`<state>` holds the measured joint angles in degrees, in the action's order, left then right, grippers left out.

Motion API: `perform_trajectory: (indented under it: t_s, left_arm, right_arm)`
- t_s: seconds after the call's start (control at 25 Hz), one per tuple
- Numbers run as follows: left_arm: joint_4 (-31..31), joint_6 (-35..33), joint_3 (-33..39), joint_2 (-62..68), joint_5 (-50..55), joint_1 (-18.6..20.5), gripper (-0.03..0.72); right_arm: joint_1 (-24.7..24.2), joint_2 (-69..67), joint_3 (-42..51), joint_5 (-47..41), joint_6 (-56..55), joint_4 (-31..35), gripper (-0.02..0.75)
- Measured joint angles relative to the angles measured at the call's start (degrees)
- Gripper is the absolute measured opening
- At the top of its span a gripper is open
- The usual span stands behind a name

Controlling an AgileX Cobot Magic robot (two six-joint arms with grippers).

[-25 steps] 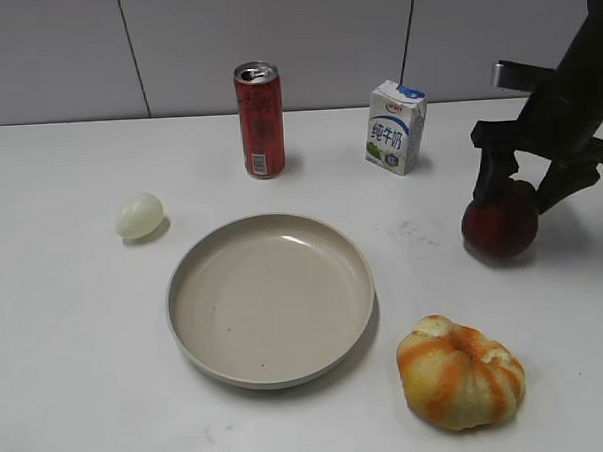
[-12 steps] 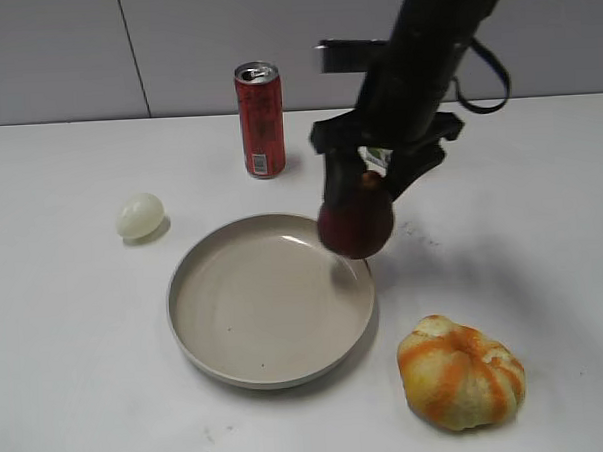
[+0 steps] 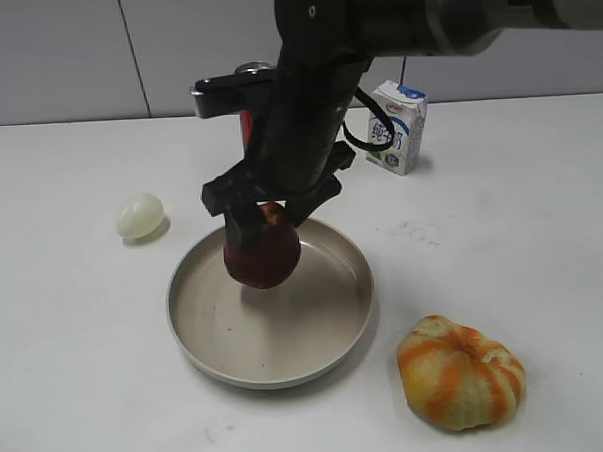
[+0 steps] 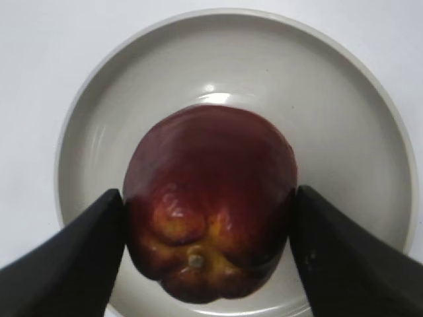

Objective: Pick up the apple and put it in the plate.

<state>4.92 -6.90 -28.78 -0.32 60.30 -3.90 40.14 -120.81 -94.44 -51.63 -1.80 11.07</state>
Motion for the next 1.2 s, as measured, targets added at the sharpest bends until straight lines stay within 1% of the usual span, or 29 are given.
perform_trajectory:
  t_s: [0.16,0.2,0.32,0.4,0.52,0.6,0.76,0.88,1.04,1.2]
  left_arm:
    - [0.0,0.0,0.0,0.0,0.0,0.0,0.491]
    - [0.0,0.0,0.0,0.0,0.0,0.0,0.491]
    - [0.0,0.0,0.0,0.0,0.0,0.0,0.491]
    - [0.0,0.0,0.0,0.0,0.0,0.0,0.491]
    - [0.0,0.0,0.0,0.0,0.0,0.0,0.491]
    - [0.0,0.0,0.0,0.0,0.0,0.0,0.491]
    - [0.0,0.0,0.0,0.0,0.0,0.0,0.491]
    - [0.0,0.0,0.0,0.0,0.0,0.0,0.491]
    - [0.0,0.0,0.0,0.0,0.0,0.0,0.491]
    - [0.0,0.0,0.0,0.0,0.0,0.0,0.491]
  right_arm:
    - [0.1,-2.6,0.0,-0.3,0.4,-0.6,0.585]
    - [0.1,-2.9,0.0,-0.4,0.9,-0.6,0.594]
    - [0.1,-3.0,-0.1,-0.4,1.8,-0.6,0.661]
    - [0.1,-3.0,-0.1,-0.9,1.8,-0.5,0.674]
    - [-0.5,-3.0,-1.6,-3.7,1.8,-0.4,0.678]
    - [-1.4,-3.0,-4.4,-7.0,1.4,-0.1,0.678]
    - [-5.8,-3.0,-12.5,-14.8,1.5,-0.1,0.678]
    - [-10.5,-3.0,-17.5,-16.9,1.8,-0.1,0.676]
    - [-17.8,-2.0,-18.4,-17.4,1.8,-0.7,0.665]
    - [-25.1,0.6,-15.5,-17.5,1.8,-1.5,0.65]
